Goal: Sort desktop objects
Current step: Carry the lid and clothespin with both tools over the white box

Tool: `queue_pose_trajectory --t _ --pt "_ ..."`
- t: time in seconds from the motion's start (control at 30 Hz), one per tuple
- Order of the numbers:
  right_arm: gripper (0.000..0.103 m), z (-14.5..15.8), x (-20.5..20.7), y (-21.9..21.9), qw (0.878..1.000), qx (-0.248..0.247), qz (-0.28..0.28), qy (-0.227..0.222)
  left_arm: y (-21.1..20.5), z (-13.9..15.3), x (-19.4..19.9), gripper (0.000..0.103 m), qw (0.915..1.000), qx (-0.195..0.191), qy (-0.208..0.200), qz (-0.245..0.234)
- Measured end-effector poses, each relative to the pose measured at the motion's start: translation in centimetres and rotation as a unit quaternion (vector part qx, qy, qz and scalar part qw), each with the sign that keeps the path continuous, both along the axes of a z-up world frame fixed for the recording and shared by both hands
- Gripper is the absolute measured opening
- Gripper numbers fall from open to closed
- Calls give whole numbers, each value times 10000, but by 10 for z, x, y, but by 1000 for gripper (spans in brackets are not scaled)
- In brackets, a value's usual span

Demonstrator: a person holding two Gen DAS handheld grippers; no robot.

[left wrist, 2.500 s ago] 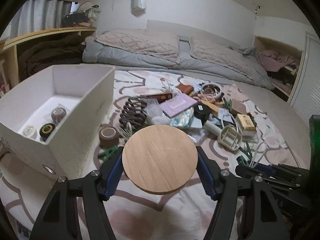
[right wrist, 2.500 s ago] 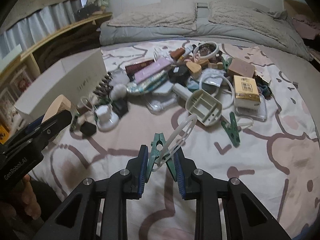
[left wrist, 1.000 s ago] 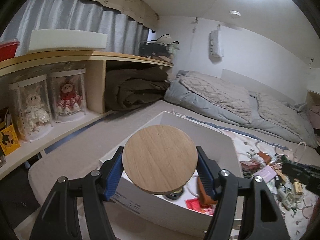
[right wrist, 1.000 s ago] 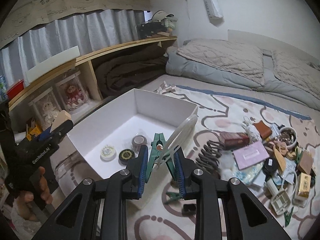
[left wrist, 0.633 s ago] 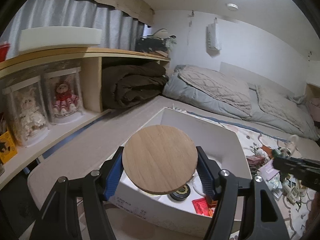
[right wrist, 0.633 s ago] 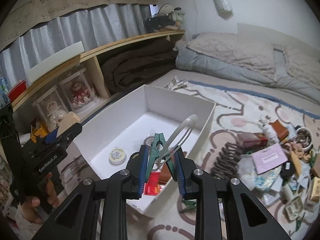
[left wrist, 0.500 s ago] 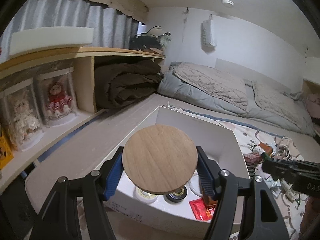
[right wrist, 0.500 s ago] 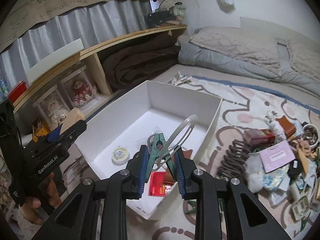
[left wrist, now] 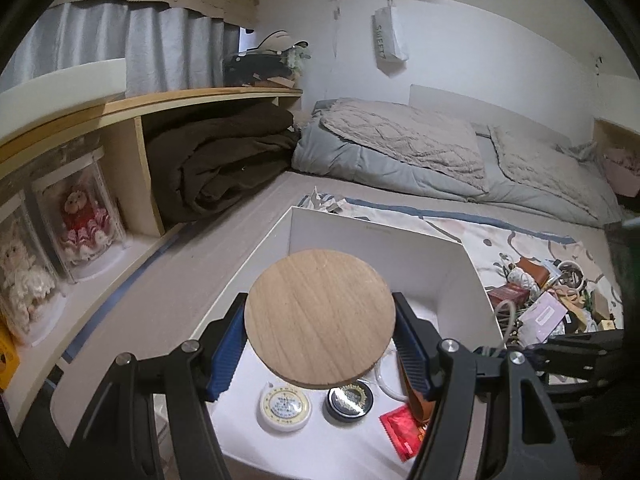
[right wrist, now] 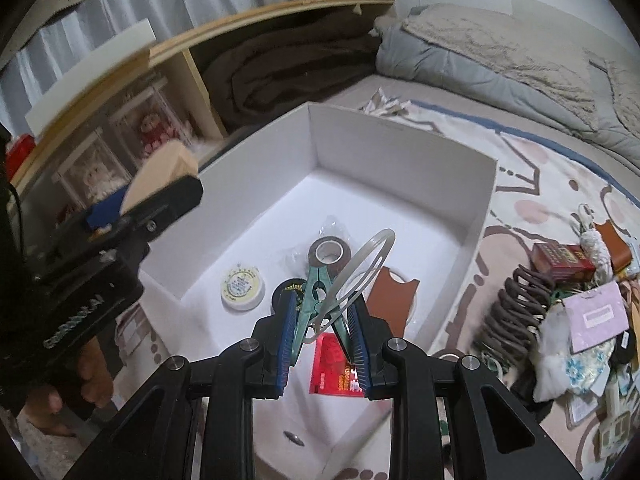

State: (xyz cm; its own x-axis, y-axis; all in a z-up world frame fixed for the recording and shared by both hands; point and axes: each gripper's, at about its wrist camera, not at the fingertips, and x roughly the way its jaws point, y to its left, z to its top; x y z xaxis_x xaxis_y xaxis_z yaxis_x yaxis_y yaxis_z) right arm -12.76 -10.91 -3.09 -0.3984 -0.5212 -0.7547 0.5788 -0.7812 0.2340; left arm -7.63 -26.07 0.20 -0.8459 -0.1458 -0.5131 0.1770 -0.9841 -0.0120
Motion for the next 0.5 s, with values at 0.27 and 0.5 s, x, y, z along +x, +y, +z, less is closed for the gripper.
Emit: queue_pose_trajectory --t 0.27,0.5 --pt "27 -23 -18 -20 9992 247 62 -319 -8 -5 -20 68 9998 -45 -210 -5" --pt "27 -36 -25 -30 9980 529 72 -336 -13 -13 -40 68 9988 -92 -479 -77"
